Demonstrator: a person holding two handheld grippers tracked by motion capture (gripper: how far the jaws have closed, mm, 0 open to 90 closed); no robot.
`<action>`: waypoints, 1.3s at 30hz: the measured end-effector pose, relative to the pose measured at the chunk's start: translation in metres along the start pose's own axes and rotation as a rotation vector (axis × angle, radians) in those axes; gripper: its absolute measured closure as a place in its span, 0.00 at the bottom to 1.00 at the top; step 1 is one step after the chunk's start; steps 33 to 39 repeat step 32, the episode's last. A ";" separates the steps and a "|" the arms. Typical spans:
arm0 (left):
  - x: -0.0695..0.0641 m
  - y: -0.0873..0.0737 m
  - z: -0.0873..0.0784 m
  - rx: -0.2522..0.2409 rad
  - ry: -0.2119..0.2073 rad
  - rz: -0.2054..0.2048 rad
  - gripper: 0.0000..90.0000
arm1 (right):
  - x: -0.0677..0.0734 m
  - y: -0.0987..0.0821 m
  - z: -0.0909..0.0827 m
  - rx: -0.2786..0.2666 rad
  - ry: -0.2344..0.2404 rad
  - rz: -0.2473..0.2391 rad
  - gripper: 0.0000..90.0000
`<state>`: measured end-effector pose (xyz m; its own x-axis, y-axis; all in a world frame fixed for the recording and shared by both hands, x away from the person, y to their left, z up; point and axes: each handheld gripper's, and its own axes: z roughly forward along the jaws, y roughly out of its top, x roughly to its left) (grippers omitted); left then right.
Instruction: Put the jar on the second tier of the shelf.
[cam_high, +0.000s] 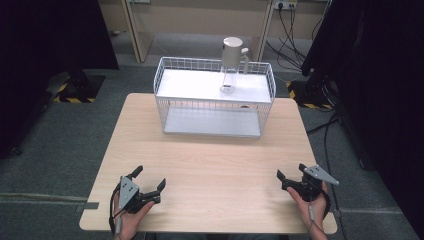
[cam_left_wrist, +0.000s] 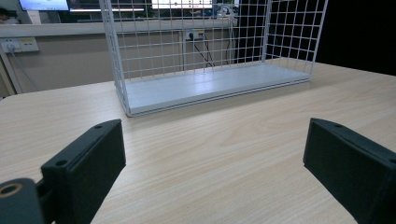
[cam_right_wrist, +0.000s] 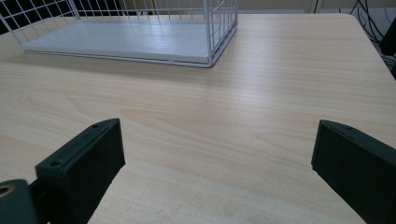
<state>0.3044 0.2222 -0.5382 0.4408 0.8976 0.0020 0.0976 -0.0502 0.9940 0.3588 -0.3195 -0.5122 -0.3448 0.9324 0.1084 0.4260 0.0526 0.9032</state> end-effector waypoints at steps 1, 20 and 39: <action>0.000 0.000 0.000 0.000 0.000 0.000 0.06 | 0.000 0.000 0.000 0.000 0.000 0.000 0.03; 0.000 0.000 0.000 -0.001 0.000 -0.001 0.06 | -0.010 -0.011 -0.002 0.006 -0.034 0.023 0.03; 0.000 0.000 0.000 0.001 0.001 -0.002 0.06 | -0.012 -0.010 -0.003 -0.003 -0.035 0.031 0.03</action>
